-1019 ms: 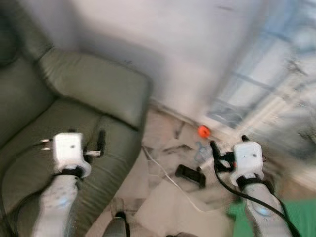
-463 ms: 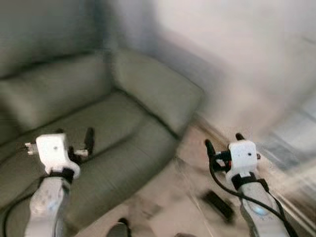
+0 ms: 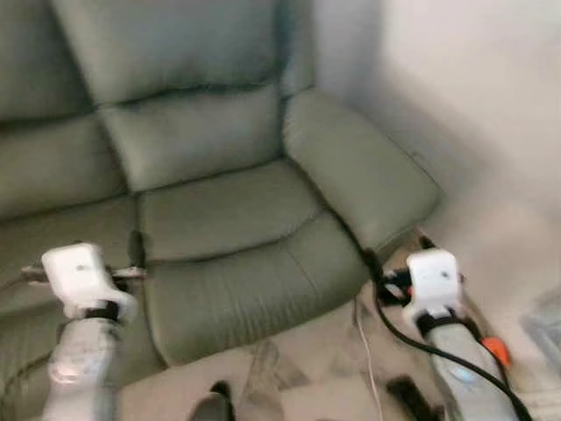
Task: Move the pillow to the sofa
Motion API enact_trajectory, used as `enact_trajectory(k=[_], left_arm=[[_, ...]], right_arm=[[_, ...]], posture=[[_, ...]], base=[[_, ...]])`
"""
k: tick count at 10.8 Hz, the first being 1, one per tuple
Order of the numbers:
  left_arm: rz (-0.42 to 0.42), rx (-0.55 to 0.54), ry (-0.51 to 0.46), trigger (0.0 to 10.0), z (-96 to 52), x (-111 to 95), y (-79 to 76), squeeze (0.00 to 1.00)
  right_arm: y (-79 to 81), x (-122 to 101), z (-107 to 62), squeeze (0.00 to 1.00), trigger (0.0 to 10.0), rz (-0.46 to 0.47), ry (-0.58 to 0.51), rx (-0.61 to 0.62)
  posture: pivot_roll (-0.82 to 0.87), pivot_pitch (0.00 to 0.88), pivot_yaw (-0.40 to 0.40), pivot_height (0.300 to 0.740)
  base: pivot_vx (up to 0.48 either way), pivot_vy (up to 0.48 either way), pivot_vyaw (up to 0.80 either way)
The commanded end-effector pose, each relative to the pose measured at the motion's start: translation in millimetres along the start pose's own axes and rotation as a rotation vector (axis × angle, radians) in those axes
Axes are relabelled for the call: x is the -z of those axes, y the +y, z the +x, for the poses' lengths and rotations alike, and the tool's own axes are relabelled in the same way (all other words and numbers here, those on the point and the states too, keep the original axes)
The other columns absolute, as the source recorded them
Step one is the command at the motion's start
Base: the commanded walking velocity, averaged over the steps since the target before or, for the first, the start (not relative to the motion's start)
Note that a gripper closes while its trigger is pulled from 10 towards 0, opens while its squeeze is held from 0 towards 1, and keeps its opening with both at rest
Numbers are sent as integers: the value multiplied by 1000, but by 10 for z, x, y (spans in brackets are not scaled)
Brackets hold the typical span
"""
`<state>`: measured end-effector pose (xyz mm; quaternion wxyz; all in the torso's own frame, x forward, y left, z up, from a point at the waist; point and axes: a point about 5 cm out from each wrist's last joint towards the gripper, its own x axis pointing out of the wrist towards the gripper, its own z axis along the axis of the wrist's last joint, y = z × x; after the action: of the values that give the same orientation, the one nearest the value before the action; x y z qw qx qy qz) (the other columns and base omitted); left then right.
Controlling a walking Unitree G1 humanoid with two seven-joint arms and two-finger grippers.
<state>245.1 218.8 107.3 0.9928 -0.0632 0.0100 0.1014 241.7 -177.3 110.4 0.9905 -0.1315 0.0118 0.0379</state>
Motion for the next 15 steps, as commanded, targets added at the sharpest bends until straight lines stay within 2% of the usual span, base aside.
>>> enact_trajectory(k=[1, 2, 3, 4, 6, 8, 15], left_arm=[[54, -24, 29, 10000, -25, 17, 73, 0], [91, 75, -9, 10000, -53, 3, 31, 0], [111, 16, 8, 10000, -51, 24, 89, 0], [135, 33, -11, 10000, -39, 11, 102, 0], [97, -10, 13, 10000, -29, 10, 115, 0], [128, 16, 23, 10000, -21, 25, 66, 0], [150, -4, 37, 10000, 41, 51, 72, 0]], right_arm=[[17, -16, 13, 0, 10000, 10, -8, -1], [16, -20, 23, 0, 10000, 9, -9, -2], [18, -27, 31, 0, 10000, 6, -12, -5], [21, -28, 36, 0, 10000, 7, -13, -6], [28, -35, 49, 0, 10000, 10, -17, -9], [33, -33, 59, 0, 10000, 15, -19, -5], [54, -3, 66, 0, 10000, 22, -19, -7]], posture=[[-34, 165, -109, 740], [-34, 163, -109, 740], [-33, 163, -109, 740], [-31, 166, -108, 740], [-27, 170, -104, 740], [-26, 171, -101, 740], [-30, 176, -94, 740]], base=[[0, 0, 800], [0, 0, 800], [0, 0, 800], [0, 0, 800], [0, 0, 800], [0, 0, 800], [0, 0, 800]])
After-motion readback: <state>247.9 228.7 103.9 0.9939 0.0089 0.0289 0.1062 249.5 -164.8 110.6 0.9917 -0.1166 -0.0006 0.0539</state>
